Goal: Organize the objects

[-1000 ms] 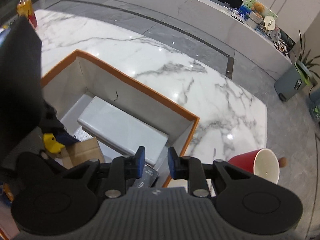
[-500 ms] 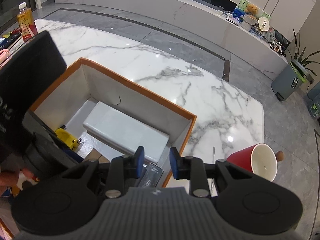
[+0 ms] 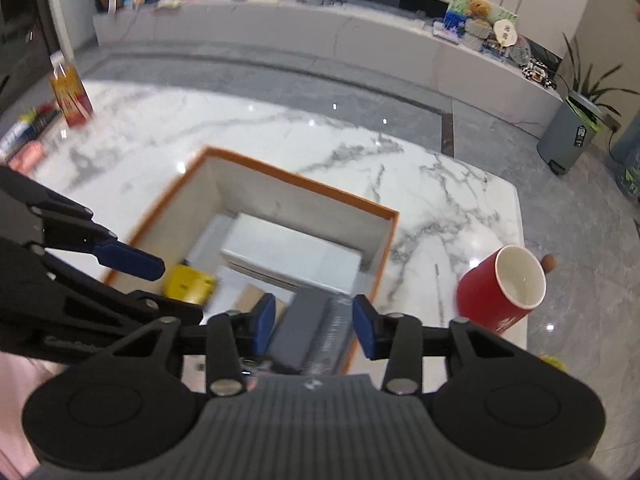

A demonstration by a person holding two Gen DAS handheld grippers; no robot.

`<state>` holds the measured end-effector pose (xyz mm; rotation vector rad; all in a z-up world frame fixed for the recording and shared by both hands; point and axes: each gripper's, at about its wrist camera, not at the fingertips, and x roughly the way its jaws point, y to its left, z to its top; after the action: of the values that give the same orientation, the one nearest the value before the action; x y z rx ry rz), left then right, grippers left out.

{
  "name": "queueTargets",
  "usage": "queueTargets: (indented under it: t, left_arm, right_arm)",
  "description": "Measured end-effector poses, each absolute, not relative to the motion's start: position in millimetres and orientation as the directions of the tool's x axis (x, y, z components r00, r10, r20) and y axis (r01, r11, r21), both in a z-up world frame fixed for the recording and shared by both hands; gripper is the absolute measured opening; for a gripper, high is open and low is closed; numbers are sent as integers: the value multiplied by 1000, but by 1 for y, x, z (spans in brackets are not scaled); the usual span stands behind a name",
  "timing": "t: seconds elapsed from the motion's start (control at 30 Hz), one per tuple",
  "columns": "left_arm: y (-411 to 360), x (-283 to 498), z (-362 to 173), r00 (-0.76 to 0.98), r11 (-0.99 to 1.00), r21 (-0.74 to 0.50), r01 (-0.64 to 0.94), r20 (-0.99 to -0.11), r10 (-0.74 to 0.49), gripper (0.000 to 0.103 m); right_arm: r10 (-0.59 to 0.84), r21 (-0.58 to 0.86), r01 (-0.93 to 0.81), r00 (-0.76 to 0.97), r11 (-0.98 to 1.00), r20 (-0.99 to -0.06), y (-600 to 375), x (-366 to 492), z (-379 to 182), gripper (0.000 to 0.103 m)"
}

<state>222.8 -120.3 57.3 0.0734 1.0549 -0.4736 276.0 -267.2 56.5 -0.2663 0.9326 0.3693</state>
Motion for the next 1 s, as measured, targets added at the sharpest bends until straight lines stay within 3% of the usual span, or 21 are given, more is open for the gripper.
queueTargets:
  t: [0.23, 0.33, 0.5, 0.6, 0.83, 1.0]
  left_arm:
    - [-117, 161, 76, 639, 935, -37, 354, -720, -271, 55]
    - [-105, 133, 79, 703, 947, 0, 320, -670, -238, 60]
    - [-98, 80, 72, 815, 956, 115, 271, -556, -164, 79]
    - [-93, 58, 65, 831, 963, 114, 243, -537, -146, 89]
    - [-88, 33, 35, 854, 987, 94, 133, -515, -66, 90]
    - [-79, 34, 16, 833, 994, 41, 97, -550, -59, 92]
  right_arm:
    - [272, -1, -379, 667, 926, -694, -255, 199, 80, 53]
    - [289, 19, -362, 711, 932, -641, -248, 160, 73, 53]
    - [264, 42, -295, 772, 955, -578, -241, 113, 57, 58]
    - [225, 51, -238, 801, 970, -554, -238, 90, 46, 60]
    - [145, 46, -142, 840, 989, -523, -227, 59, 24, 71]
    - [88, -2, -103, 860, 995, -503, -215, 45, 7, 71]
